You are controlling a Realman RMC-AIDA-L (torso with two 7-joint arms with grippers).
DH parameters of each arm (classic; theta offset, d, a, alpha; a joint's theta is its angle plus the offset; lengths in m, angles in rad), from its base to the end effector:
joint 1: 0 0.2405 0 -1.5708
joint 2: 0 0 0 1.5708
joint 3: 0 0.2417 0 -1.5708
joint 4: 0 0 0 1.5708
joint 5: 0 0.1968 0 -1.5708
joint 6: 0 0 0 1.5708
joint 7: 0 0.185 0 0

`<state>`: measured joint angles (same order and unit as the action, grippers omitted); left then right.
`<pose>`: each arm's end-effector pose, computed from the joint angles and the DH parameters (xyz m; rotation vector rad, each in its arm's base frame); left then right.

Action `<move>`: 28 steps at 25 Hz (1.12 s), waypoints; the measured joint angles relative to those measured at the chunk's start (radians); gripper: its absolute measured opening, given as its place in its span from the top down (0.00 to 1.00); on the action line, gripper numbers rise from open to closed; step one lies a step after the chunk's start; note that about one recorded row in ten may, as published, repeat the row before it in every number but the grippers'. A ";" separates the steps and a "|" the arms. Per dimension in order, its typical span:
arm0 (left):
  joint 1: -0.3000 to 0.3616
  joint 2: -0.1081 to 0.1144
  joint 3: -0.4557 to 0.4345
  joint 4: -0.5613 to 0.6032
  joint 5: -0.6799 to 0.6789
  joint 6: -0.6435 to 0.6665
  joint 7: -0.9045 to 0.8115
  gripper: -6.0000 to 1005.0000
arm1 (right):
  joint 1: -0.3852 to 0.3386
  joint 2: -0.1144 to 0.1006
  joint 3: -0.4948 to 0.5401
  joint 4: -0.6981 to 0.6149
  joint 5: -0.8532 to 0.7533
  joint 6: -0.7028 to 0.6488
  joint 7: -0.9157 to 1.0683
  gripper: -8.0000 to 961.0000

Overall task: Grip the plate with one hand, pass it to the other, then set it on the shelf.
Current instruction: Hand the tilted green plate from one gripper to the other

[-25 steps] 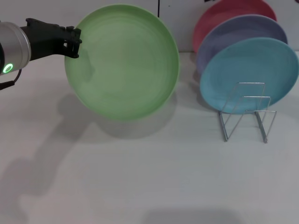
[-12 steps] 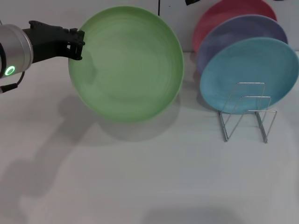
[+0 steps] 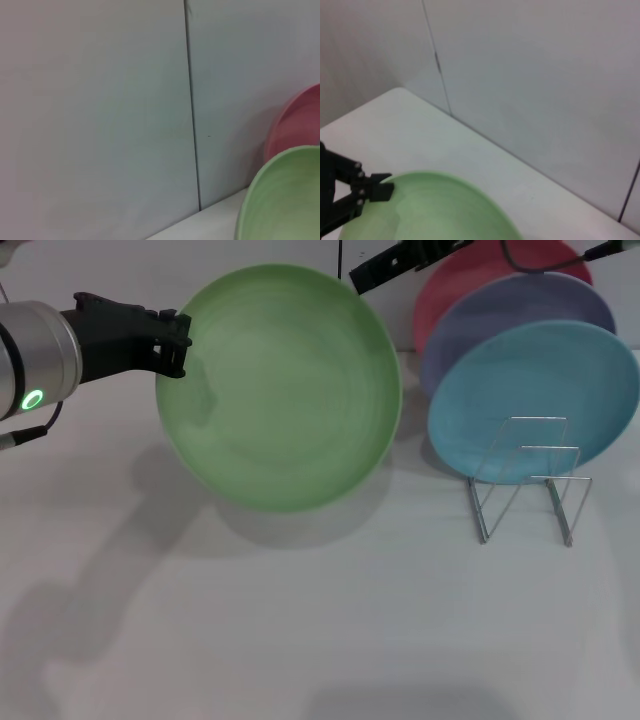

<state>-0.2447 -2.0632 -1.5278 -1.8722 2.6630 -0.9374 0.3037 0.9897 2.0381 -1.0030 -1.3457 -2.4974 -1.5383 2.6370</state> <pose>-0.1194 0.3684 0.0364 -2.1320 -0.6136 -0.2220 0.0440 0.4288 0.0418 -2.5187 0.8017 0.1036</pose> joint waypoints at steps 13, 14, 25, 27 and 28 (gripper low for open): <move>-0.003 0.000 0.003 -0.005 -0.011 0.000 0.000 0.96 | 0.025 0.003 -0.026 0.115 -0.008 0.066 -0.034 0.25; -0.003 0.000 0.003 -0.005 -0.011 0.000 0.000 0.96 | 0.026 0.003 -0.028 0.118 -0.008 0.068 -0.035 0.25; 0.000 -0.002 0.014 -0.011 -0.014 0.000 0.000 0.96 | 0.026 0.010 -0.038 0.133 -0.008 0.085 -0.041 0.27; 0.001 -0.002 0.015 -0.016 -0.014 0.000 -0.001 0.96 | 0.026 0.010 -0.038 0.149 -0.008 0.091 -0.047 0.27; 0.001 -0.002 0.015 -0.016 -0.014 0.000 -0.001 0.96 | 0.026 0.010 -0.038 0.149 -0.008 0.091 -0.047 0.27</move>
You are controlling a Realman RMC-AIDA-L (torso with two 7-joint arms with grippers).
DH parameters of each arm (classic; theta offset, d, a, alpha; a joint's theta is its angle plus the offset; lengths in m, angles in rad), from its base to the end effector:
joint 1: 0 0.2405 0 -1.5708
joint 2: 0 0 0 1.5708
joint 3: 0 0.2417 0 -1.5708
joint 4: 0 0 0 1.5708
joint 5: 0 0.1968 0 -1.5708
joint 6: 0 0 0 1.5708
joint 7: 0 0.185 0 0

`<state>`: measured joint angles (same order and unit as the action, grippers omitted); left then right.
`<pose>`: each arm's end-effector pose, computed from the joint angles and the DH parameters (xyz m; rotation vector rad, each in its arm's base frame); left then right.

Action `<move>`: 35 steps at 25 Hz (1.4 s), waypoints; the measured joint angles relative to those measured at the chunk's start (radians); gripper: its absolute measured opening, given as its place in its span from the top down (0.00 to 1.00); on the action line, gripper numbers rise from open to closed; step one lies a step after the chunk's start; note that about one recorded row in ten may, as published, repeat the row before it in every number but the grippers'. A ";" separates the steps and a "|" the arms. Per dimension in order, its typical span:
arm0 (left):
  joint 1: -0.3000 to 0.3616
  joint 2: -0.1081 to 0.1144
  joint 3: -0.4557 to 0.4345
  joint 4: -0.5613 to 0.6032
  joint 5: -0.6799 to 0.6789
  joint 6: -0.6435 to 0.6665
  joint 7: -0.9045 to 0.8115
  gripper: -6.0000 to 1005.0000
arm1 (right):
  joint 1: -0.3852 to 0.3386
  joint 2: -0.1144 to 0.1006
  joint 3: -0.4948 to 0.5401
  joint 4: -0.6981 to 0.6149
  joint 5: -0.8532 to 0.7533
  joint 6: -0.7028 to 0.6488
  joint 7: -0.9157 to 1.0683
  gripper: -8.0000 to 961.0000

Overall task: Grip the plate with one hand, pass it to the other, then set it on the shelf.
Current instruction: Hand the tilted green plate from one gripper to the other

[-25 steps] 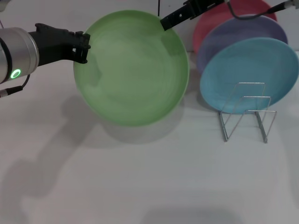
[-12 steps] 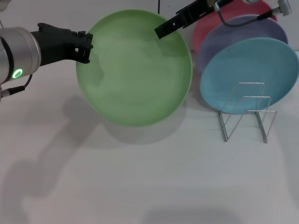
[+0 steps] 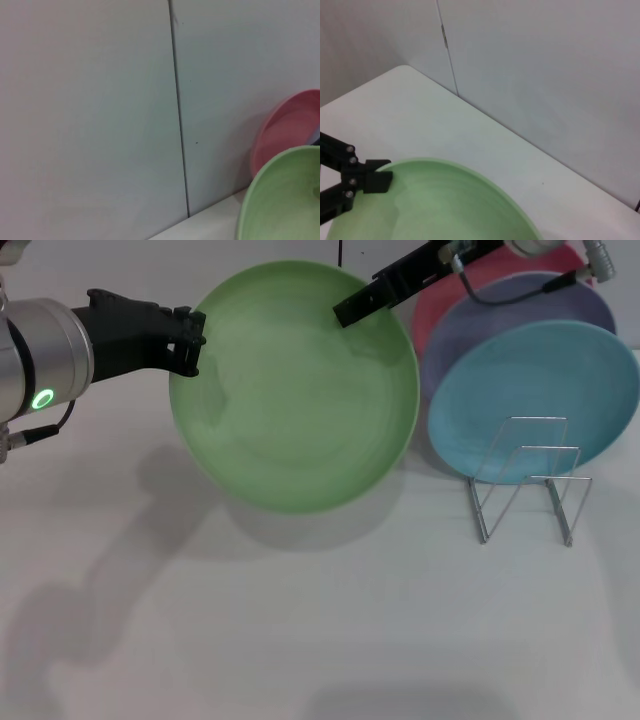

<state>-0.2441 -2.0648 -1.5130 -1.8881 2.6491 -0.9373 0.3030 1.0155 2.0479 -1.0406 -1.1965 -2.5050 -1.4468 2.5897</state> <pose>-0.1112 0.3651 0.0332 -2.1519 -0.6017 -0.2450 0.0536 0.4373 0.0135 -2.5511 0.8095 0.0524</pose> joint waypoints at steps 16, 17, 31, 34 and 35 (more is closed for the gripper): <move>0.002 0.000 0.005 -0.003 0.000 -0.005 -0.001 0.96 | 0.010 0.001 0.003 0.026 0.001 0.002 -0.013 0.54; 0.002 0.000 0.005 -0.003 0.000 -0.005 -0.001 0.96 | 0.011 0.001 0.003 0.026 0.001 0.002 -0.013 0.57; -0.004 0.002 0.004 -0.003 0.000 -0.006 -0.001 0.96 | 0.020 0.000 0.001 0.050 -0.002 0.002 -0.012 0.67; -0.005 0.002 0.005 -0.003 0.000 -0.006 -0.001 0.96 | 0.022 -0.002 0.001 0.054 -0.002 0.002 -0.012 0.68; -0.005 0.002 0.005 -0.003 0.000 -0.006 -0.001 0.96 | 0.022 -0.002 0.001 0.054 -0.002 0.002 -0.012 0.68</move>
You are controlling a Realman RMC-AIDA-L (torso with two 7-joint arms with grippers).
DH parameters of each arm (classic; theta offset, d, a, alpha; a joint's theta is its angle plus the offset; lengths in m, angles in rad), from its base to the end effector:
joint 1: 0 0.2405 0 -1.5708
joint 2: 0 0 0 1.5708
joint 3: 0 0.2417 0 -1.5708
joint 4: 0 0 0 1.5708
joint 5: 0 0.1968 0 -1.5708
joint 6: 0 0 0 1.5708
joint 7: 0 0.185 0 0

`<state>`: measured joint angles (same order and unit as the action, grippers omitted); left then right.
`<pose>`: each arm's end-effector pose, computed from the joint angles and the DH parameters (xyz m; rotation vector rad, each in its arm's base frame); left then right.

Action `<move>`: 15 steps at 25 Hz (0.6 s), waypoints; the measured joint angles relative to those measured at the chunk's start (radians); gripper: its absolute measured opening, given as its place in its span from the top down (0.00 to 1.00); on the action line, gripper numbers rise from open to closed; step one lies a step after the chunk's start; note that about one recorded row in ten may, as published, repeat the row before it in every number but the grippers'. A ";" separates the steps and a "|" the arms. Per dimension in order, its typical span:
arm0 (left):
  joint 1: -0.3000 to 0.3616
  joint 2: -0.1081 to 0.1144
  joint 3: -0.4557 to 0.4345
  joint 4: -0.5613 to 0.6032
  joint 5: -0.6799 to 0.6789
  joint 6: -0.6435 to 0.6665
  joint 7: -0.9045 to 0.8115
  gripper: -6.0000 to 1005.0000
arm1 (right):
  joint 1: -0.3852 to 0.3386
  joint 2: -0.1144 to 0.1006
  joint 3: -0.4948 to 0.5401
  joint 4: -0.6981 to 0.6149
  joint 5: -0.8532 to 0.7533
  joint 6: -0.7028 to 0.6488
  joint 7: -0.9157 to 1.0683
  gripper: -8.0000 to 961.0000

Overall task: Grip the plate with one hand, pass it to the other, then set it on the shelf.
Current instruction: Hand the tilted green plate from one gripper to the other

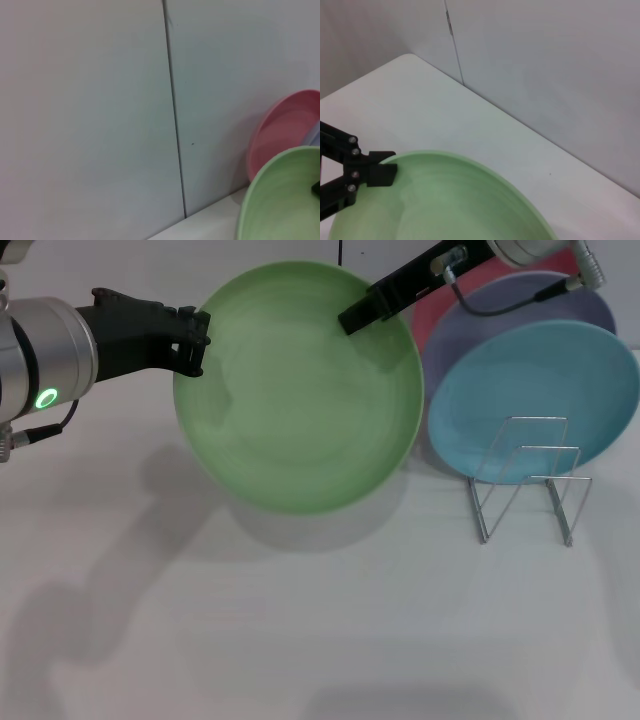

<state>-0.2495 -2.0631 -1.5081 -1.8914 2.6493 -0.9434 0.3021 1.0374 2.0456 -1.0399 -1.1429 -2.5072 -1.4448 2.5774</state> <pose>-0.1087 0.3645 0.0320 -2.1607 -0.5939 -0.2426 0.0554 0.4377 0.0059 -2.5741 0.8227 0.0232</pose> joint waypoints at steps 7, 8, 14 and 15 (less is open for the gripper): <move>0.001 0.003 -0.010 0.001 -0.050 -0.003 0.016 0.96 | -0.023 0.019 -0.017 -0.033 0.001 0.038 -0.069 0.72; 0.002 0.003 -0.014 0.000 -0.080 -0.001 0.034 0.96 | -0.033 0.024 -0.034 -0.042 0.001 0.062 -0.078 0.74; 0.024 0.002 -0.022 -0.039 -0.206 0.043 0.125 0.96 | -0.062 0.031 -0.159 -0.072 0.004 0.126 -0.068 0.80; 0.024 0.002 -0.022 -0.039 -0.206 0.043 0.125 0.93 | -0.062 0.031 -0.159 -0.072 0.004 0.126 -0.068 0.80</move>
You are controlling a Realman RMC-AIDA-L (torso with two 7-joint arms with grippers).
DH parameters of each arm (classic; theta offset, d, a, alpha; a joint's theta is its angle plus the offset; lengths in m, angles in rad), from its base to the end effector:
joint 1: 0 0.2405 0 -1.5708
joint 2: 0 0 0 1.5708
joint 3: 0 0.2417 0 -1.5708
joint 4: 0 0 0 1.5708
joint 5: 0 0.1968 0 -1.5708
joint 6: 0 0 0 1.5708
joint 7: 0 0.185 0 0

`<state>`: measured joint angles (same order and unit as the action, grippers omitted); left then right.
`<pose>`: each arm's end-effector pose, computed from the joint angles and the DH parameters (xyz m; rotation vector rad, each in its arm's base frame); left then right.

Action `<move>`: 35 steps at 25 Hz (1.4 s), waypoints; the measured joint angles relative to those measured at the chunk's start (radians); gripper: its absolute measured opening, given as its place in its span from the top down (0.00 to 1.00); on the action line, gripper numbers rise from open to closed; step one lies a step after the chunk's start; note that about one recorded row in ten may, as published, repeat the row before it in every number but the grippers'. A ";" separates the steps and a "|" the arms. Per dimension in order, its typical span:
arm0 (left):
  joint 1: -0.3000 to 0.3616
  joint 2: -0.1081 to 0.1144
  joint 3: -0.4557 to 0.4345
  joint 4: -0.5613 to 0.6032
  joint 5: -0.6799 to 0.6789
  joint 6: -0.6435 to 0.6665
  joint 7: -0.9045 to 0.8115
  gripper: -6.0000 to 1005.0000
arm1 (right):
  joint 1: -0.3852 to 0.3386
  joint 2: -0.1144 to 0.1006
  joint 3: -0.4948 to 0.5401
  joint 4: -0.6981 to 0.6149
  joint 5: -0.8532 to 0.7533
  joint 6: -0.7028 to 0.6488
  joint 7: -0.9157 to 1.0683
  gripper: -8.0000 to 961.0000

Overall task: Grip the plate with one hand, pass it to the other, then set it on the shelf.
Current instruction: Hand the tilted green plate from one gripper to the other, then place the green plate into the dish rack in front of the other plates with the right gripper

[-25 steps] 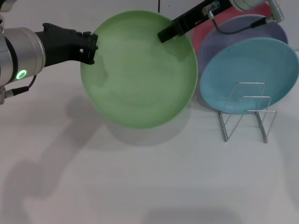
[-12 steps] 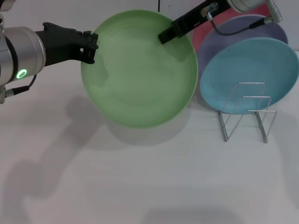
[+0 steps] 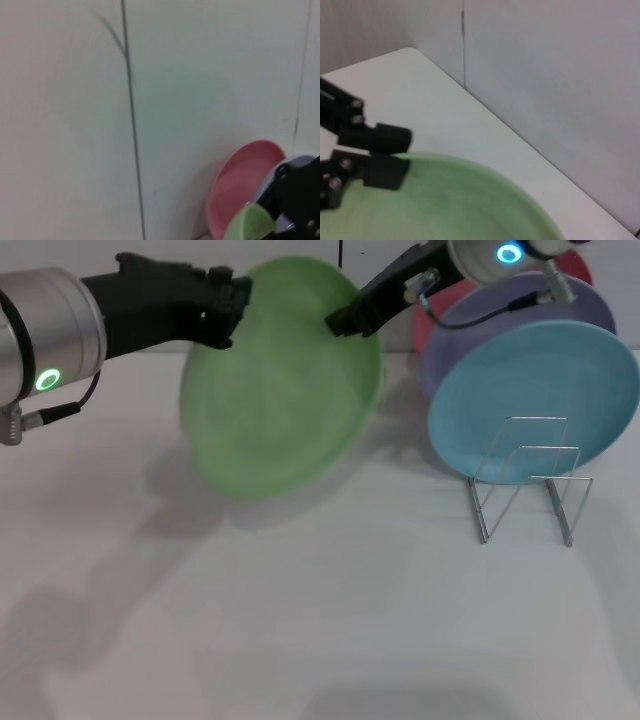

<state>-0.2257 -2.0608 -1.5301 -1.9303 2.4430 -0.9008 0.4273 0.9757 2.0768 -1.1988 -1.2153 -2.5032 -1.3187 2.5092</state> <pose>-0.0809 0.3538 0.0353 -2.2307 -0.5272 -0.4142 0.0474 0.4346 -0.0135 -2.5788 0.5707 -0.0020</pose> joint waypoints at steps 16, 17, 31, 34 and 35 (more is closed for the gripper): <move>0.009 -0.001 -0.036 -0.031 -0.028 0.000 0.072 0.48 | -0.054 -0.001 -0.022 -0.160 -0.029 -0.051 0.053 0.90; 0.009 -0.002 -0.039 -0.031 -0.028 0.003 0.076 0.44 | -0.054 -0.002 -0.020 -0.166 -0.030 -0.058 0.053 0.91; 0.158 -0.003 0.058 0.151 -0.010 0.528 0.161 0.13 | -0.113 -0.003 0.065 -0.588 -0.143 -0.307 -0.103 0.95; 0.189 -0.003 0.123 0.244 -0.009 0.739 0.168 0.13 | -0.122 -0.003 0.106 -0.660 -0.150 -0.350 -0.186 0.95; 0.189 -0.003 0.123 0.244 -0.009 0.739 0.168 0.13 | -0.127 -0.003 0.119 -0.680 -0.151 -0.368 -0.223 0.95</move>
<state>-0.0363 -2.0634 -1.4075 -1.6861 2.4344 -0.1621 0.5952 0.8487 2.0734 -1.0795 -1.8956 -2.6540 -1.6869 2.2866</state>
